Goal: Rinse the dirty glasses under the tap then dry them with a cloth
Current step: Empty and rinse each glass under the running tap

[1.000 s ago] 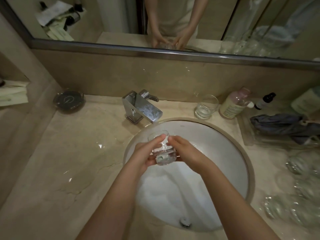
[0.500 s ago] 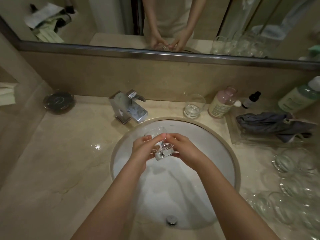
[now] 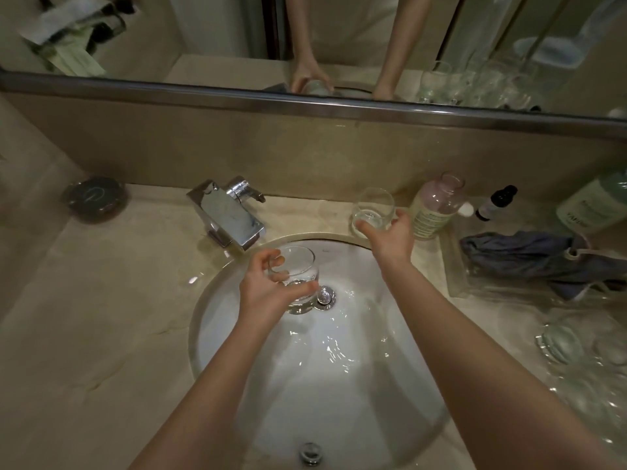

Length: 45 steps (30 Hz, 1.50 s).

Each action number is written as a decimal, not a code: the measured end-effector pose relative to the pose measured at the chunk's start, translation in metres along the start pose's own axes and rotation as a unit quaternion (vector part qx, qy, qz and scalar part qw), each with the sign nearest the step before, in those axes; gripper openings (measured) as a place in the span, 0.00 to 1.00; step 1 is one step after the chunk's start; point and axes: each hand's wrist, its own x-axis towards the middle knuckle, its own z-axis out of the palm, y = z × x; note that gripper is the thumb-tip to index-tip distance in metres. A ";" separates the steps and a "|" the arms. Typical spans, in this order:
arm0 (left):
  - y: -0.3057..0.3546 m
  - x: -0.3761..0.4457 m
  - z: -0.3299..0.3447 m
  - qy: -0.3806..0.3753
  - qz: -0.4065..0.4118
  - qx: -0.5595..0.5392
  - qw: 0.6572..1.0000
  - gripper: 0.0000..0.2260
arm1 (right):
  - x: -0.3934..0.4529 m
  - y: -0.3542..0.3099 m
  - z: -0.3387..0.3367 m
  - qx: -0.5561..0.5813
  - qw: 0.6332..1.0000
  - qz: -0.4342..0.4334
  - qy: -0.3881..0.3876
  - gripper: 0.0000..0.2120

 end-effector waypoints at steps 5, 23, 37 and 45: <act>0.000 0.002 -0.003 0.006 0.013 0.011 1.000 0.33 | 0.013 -0.002 0.009 -0.015 0.999 -0.031 0.000 0.42; 0.013 -0.019 -0.011 -0.035 0.069 0.030 0.997 0.36 | -0.070 0.018 -0.033 0.038 0.997 -0.037 0.057 0.37; 0.015 -0.117 -0.016 -0.222 0.109 0.031 0.968 0.39 | -0.248 0.062 -0.109 0.073 0.980 0.006 0.185 0.35; -0.002 -0.178 0.019 -0.303 0.101 0.044 0.947 0.35 | -0.299 0.116 -0.176 0.080 0.960 0.044 0.265 0.35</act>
